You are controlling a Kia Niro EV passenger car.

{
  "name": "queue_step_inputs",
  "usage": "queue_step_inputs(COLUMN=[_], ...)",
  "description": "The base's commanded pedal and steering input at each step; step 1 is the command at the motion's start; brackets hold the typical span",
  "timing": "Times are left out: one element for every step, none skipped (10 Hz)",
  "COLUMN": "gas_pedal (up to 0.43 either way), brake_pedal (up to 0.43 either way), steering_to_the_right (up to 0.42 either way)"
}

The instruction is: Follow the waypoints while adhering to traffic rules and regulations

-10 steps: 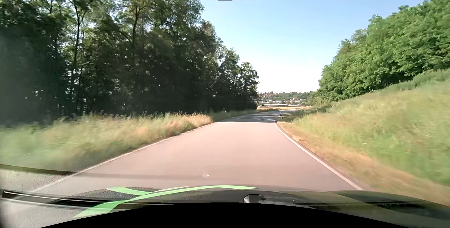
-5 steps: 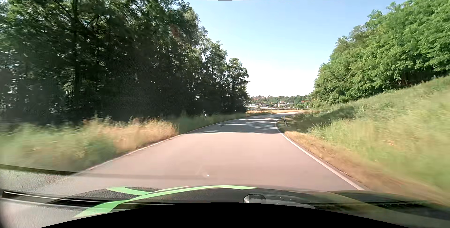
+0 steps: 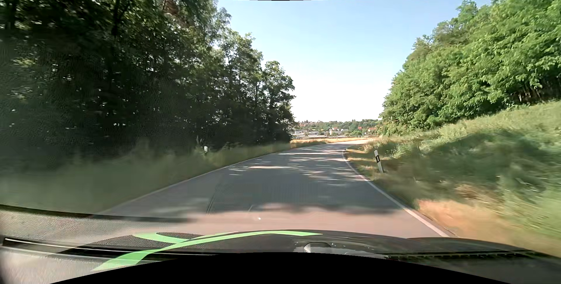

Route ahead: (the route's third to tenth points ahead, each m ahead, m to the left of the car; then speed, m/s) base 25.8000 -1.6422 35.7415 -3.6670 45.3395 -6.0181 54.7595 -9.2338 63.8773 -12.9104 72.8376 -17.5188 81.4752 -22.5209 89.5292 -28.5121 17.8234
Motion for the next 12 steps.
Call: queue_step_inputs(gas_pedal=[0.150,0.157,0.157,0.157,0.157,0.157,0.138,0.098,0.079,0.079,0.079,0.067], brake_pedal=[0.000,0.000,0.000,0.000,0.000,0.000,0.000,0.000,0.000,0.000,0.000,0.000], steering_to_the_right=[0.037,0.037,0.037,0.036,0.036,0.034,0.034,0.034,0.034,0.032,0.029,0.029])
